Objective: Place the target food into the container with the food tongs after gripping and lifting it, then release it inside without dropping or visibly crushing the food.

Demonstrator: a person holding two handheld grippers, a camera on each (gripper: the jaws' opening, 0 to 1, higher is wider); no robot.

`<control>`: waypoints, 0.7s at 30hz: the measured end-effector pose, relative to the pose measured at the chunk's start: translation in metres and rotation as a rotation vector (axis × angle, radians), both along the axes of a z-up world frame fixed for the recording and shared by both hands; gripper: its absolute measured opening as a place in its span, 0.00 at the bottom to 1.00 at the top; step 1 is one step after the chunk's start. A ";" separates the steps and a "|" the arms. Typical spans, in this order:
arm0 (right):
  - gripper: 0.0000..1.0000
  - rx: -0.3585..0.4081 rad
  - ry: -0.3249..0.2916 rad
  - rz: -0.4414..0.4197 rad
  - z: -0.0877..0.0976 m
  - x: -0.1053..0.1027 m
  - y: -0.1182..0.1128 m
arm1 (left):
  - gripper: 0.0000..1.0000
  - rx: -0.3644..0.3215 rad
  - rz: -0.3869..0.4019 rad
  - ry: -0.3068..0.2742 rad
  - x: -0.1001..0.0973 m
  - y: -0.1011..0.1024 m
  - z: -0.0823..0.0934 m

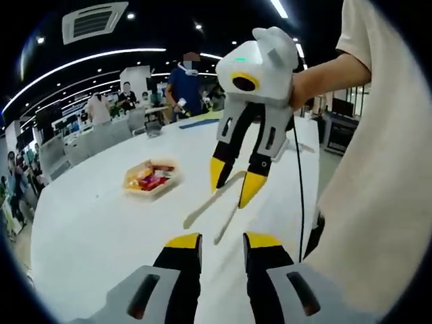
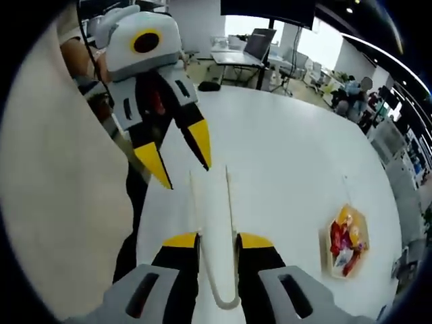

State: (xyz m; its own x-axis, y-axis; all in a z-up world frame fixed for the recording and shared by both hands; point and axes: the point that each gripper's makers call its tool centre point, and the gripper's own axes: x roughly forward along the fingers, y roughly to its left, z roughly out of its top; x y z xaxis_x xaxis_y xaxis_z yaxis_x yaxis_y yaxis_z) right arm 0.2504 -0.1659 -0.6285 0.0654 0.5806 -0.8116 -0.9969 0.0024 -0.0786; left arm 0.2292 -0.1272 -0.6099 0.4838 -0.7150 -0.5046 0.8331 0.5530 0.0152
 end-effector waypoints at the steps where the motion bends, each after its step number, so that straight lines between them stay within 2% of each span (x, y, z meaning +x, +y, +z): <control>1: 0.20 -0.002 -0.001 0.002 0.000 0.000 0.000 | 0.20 0.000 -0.002 -0.001 0.000 0.000 0.000; 9: 0.21 -0.010 0.003 0.015 0.000 -0.004 0.003 | 0.15 0.013 -0.029 -0.002 -0.001 -0.002 -0.003; 17: 0.21 -0.018 -0.003 0.028 0.001 -0.004 0.004 | 0.05 0.017 -0.047 -0.004 -0.001 -0.005 -0.002; 21: 0.21 -0.021 -0.002 0.031 0.000 -0.005 0.003 | 0.05 0.020 -0.050 -0.006 -0.002 -0.005 -0.002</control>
State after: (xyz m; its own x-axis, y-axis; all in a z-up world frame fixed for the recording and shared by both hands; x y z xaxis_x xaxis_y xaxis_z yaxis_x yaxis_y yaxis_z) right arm 0.2449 -0.1628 -0.6286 0.0490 0.5653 -0.8234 -0.9963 -0.0300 -0.0799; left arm 0.2268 -0.1319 -0.6123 0.4503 -0.7282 -0.5166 0.8598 0.5098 0.0309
